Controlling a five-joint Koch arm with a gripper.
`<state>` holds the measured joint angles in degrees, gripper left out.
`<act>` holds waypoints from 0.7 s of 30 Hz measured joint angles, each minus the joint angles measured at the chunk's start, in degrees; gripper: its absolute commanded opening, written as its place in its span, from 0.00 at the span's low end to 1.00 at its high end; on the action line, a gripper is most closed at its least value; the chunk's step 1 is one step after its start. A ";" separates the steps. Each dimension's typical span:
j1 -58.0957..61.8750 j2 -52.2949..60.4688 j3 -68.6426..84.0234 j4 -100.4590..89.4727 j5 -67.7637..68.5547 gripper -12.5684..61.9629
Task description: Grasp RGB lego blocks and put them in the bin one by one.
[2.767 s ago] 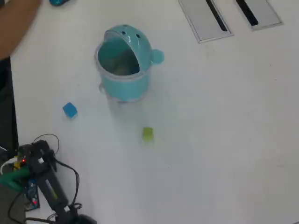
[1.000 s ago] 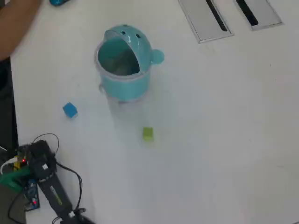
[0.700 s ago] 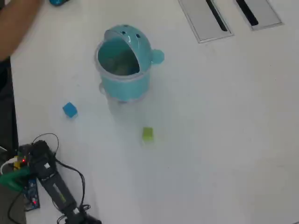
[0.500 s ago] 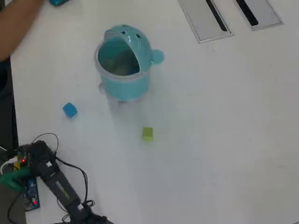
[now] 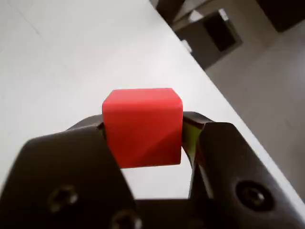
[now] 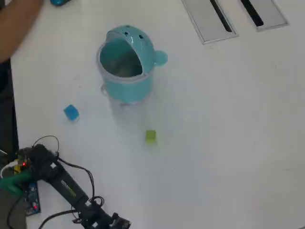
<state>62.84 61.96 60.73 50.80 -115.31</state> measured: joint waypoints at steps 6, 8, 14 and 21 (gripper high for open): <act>-0.44 4.31 0.18 0.00 0.00 0.33; -0.97 7.03 1.67 0.00 0.00 0.33; -2.99 16.96 12.66 0.00 -0.09 0.33; -5.98 30.32 24.35 0.00 0.00 0.33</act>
<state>56.87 92.29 85.08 50.80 -115.31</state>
